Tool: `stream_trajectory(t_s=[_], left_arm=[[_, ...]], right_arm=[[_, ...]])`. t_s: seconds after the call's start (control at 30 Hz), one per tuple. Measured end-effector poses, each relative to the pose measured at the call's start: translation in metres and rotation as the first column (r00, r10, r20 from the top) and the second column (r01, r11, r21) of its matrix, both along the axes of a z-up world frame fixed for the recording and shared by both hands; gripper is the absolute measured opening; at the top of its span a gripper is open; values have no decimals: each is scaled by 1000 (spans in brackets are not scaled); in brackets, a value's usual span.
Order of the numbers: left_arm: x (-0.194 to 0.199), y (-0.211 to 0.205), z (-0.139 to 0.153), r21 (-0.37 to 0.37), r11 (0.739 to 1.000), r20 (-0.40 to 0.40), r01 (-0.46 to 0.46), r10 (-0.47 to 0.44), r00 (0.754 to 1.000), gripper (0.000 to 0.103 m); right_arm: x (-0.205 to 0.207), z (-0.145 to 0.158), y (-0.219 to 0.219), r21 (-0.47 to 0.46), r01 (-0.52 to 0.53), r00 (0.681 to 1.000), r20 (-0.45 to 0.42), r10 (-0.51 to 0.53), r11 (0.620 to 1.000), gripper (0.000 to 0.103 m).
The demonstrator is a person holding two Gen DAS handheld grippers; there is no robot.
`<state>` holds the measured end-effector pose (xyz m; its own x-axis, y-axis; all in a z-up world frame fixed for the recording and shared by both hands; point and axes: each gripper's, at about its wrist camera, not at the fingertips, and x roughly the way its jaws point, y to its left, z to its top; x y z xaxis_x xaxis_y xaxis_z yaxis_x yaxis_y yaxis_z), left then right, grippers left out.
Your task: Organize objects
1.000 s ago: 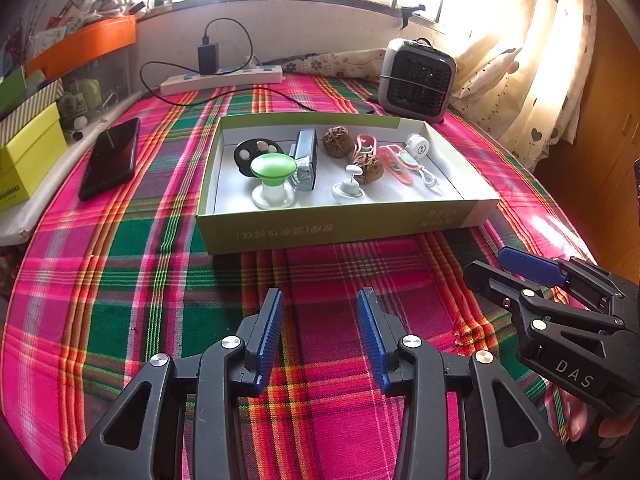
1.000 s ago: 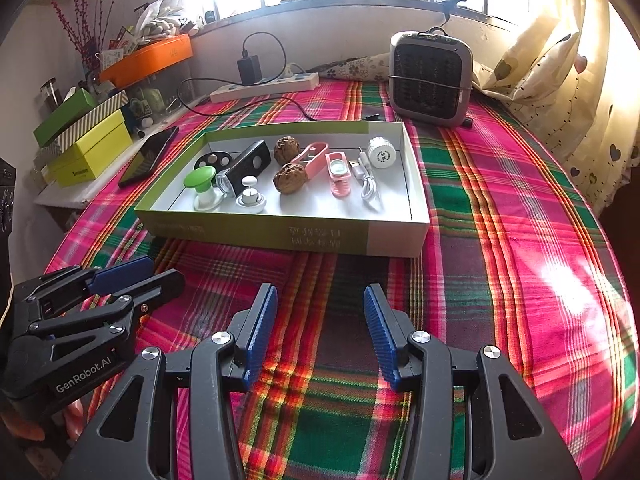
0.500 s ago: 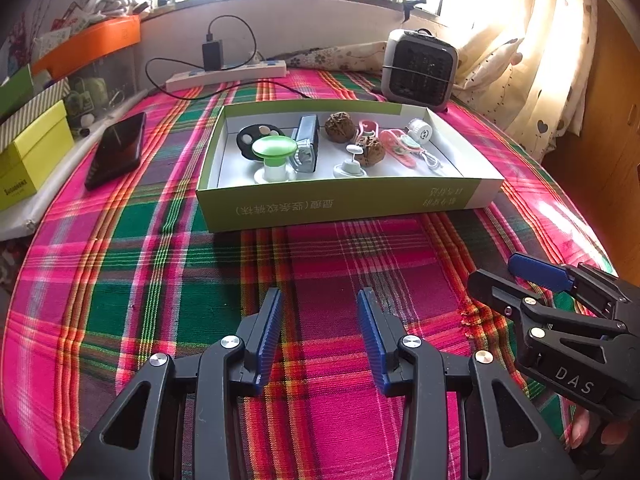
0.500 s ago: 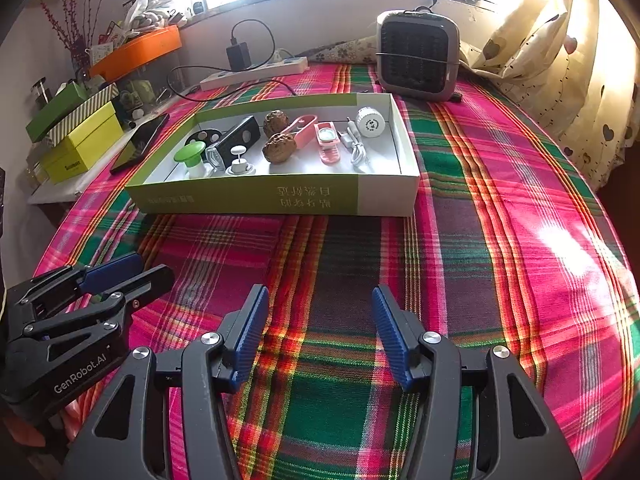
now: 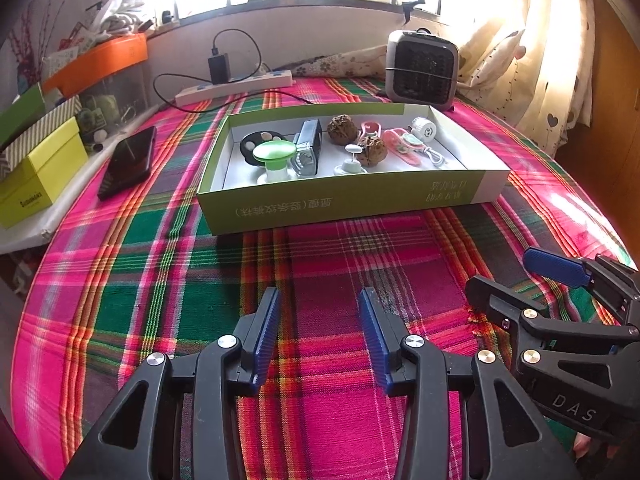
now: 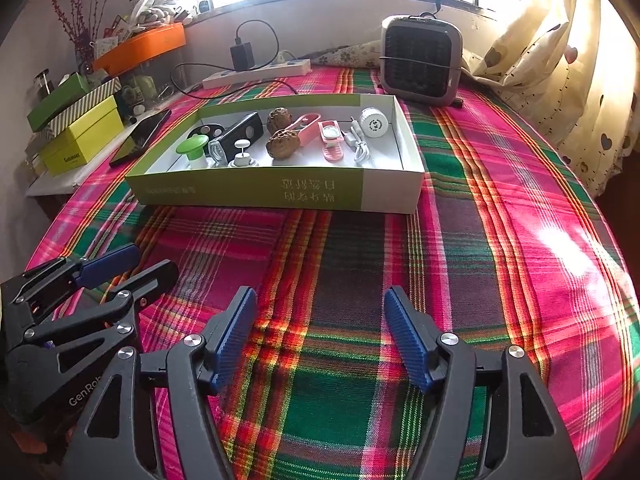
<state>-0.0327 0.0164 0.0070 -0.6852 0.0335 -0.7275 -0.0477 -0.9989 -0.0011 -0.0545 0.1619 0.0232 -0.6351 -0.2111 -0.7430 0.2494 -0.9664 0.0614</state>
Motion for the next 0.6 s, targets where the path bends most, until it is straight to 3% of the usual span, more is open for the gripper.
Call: stream_trajectory(t_s=[0.6], left_arm=[[0, -2, 0, 21, 1000, 6, -12, 12, 1000, 40]], right_arm=[[-1, -1, 3, 28, 31, 999, -10, -31, 999, 72]])
